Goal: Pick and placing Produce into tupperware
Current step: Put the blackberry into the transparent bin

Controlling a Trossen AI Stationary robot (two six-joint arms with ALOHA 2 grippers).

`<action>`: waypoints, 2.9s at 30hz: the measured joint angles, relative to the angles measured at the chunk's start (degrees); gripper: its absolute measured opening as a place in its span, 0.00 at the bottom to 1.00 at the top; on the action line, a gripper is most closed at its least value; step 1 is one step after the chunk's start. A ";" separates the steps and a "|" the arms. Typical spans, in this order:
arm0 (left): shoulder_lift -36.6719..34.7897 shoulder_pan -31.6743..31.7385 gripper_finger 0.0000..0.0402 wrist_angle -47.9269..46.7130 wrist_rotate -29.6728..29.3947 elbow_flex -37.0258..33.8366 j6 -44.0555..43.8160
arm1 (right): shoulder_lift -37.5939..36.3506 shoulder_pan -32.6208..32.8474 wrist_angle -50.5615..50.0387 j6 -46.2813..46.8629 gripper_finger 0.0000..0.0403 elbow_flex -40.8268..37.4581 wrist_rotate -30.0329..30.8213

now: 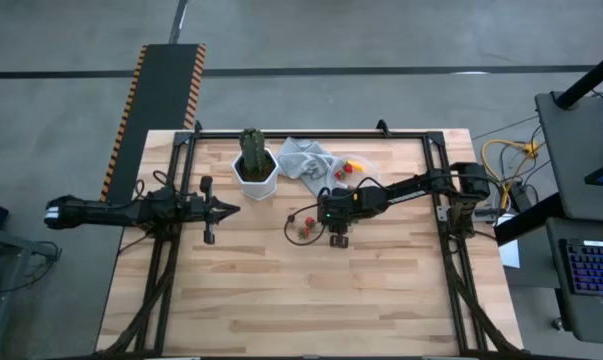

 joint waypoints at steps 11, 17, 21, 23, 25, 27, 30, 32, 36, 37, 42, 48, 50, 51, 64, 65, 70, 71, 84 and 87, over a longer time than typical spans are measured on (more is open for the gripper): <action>-0.06 0.01 0.00 0.00 0.00 0.00 0.00 | -2.32 -0.23 -6.78 0.70 0.14 3.68 2.96; -0.04 0.00 0.00 0.01 -0.02 0.00 0.00 | -6.41 -1.90 -10.80 -1.49 0.04 6.86 4.00; 0.01 0.01 0.00 0.05 -0.02 0.00 0.00 | -8.12 -2.32 -10.93 -2.87 0.02 7.37 0.89; -0.04 -0.01 0.00 -0.04 -0.02 0.00 -0.01 | -8.22 -2.36 -10.99 -3.06 0.02 7.35 0.65; -0.06 0.01 0.00 0.02 -0.02 0.00 -0.02 | -8.23 -2.41 -11.01 -3.21 0.02 7.30 0.62; -0.05 -0.01 0.00 -0.02 -0.02 0.00 0.00 | -8.31 -2.47 -10.97 -3.23 0.02 7.30 0.62; -0.05 -0.01 0.00 0.00 -0.02 0.00 0.00 | -8.26 -2.44 -10.95 -3.29 0.02 7.26 0.55; -0.05 0.00 0.00 0.00 -0.02 0.00 0.00 | -8.24 -2.40 -10.86 -3.29 0.02 7.23 0.32; -0.05 -0.01 0.00 0.00 -0.02 0.00 0.00 | -8.22 -2.40 -6.24 -3.64 0.04 6.37 -2.54; -0.05 0.00 0.00 0.00 -0.02 0.00 -0.01 | -8.20 -2.40 -5.02 -3.63 0.05 6.24 -3.47; -0.05 0.00 0.00 0.00 -0.01 0.00 0.00 | -8.20 -2.25 -3.75 -3.75 0.19 6.19 -4.48; -0.03 0.00 0.00 0.00 -0.01 0.00 0.00 | -8.20 -2.29 -3.84 -3.77 0.42 5.61 -4.45; 0.01 0.00 0.00 -0.01 -0.02 0.00 0.00 | -8.20 -2.23 -3.43 -3.19 0.49 5.03 -4.47; 0.01 0.00 0.00 0.00 -0.02 0.00 0.00 | -8.10 -2.23 -3.08 -2.84 0.52 4.72 -4.44; -0.09 0.00 0.00 -0.07 -0.09 0.00 0.00 | -2.01 -2.16 1.06 -1.22 0.65 2.95 -1.45; -0.03 0.01 0.00 0.04 -0.11 0.00 0.00 | -1.33 -2.16 1.07 -1.21 0.65 2.95 -1.44; -0.01 0.01 0.00 -0.02 -0.20 0.00 0.01 | 0.75 -2.29 1.50 -1.28 0.62 3.50 -1.43; -0.01 0.00 0.00 -0.02 -0.22 0.00 0.00 | 1.08 -2.31 1.90 -1.28 0.62 3.50 -1.43; 0.01 0.01 0.00 -0.02 -0.22 0.00 0.00 | 1.62 -2.95 2.82 -0.95 0.56 3.32 -1.41; -0.03 0.01 0.00 0.00 -0.24 0.00 0.02 | 1.62 -2.94 2.88 -0.87 0.54 3.30 -1.41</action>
